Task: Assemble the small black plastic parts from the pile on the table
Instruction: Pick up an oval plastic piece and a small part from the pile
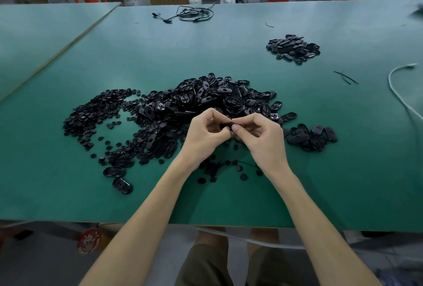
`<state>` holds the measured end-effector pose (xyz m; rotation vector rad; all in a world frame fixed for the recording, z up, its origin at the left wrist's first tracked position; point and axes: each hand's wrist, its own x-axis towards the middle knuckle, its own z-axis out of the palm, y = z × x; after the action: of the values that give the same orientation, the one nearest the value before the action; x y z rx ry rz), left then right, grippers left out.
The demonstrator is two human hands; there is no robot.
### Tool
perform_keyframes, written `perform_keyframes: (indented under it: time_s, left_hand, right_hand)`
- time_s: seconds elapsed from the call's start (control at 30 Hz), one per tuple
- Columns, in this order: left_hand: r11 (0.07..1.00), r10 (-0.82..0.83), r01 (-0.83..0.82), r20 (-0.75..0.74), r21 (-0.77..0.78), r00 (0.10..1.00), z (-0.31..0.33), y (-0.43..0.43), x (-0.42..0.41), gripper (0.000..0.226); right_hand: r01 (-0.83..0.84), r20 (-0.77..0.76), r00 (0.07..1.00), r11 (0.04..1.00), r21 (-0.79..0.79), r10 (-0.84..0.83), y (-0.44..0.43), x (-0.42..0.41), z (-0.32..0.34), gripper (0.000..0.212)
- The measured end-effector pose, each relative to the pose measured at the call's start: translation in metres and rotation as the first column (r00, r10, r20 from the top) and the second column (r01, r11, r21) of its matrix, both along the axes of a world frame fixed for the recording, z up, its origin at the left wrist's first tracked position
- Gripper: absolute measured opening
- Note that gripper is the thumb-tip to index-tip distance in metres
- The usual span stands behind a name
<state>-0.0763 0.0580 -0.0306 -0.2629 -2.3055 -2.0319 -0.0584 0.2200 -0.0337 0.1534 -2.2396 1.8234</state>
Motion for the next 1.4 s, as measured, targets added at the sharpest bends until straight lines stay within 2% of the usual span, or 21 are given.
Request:
perform_keyframes:
  time_s: [0.23, 0.5, 0.63, 0.87, 0.97, 1.03, 1.1, 1.2, 1.3, 1.4]
  left_hand:
    - [0.998, 0.022, -0.023, -0.023, -0.053, 0.999, -0.004, 0.0, -0.002, 0.013]
    - [0.997, -0.039, 0.039, 0.006, 0.067, 0.999, -0.001, -0.003, -0.001, 0.012]
    - [0.995, -0.048, 0.048, -0.003, 0.084, 0.999, 0.0, -0.003, 0.0, 0.01]
    - [0.997, -0.032, 0.035, -0.043, 0.073, 0.999, -0.002, -0.001, -0.001, 0.018]
    - [1.0, -0.023, 0.024, -0.076, 0.01, 0.997, -0.003, -0.003, -0.002, 0.024]
    - [0.998, -0.024, 0.018, -0.099, -0.066, 0.995, -0.004, -0.004, -0.003, 0.029]
    - [0.98, -0.057, 0.029, -0.136, -0.198, 0.989, -0.005, -0.003, -0.002, 0.032]
    - [0.898, -0.132, 0.039, -0.183, -0.438, 0.974, -0.007, 0.001, -0.002, 0.031]
    - [0.868, -0.133, 0.017, -0.198, -0.495, 0.971, -0.007, 0.003, -0.002, 0.034]
    - [0.854, -0.102, -0.016, -0.198, -0.52, 0.975, -0.006, 0.003, -0.002, 0.037]
  right_hand:
    - [-0.006, -0.001, 1.0, 0.999, 0.037, 0.006, -0.001, 0.001, 0.001, 0.015]
    - [-0.014, -0.013, 1.0, 0.996, -0.083, 0.013, 0.002, 0.0, 0.002, 0.013]
    - [-0.032, -0.036, 0.999, 0.997, -0.069, 0.029, 0.001, 0.0, 0.001, 0.021]
    - [0.021, -0.063, 0.998, 0.998, -0.057, -0.025, 0.001, -0.001, -0.001, 0.021]
    - [0.185, -0.091, 0.974, 0.962, -0.202, -0.206, 0.005, -0.002, 0.001, 0.018]
    - [0.337, -0.05, 0.927, 0.885, -0.321, -0.371, 0.011, -0.005, 0.001, 0.018]
    - [0.45, 0.012, 0.874, 0.798, -0.402, -0.487, 0.018, -0.007, 0.001, 0.019]
    - [0.55, 0.114, 0.804, 0.657, -0.516, -0.583, 0.024, -0.011, 0.001, 0.022]
    - [0.603, 0.155, 0.76, 0.596, -0.53, -0.631, 0.029, -0.013, 0.001, 0.026]
    - [0.634, 0.114, 0.736, 0.621, -0.461, -0.667, 0.028, -0.013, 0.001, 0.029]
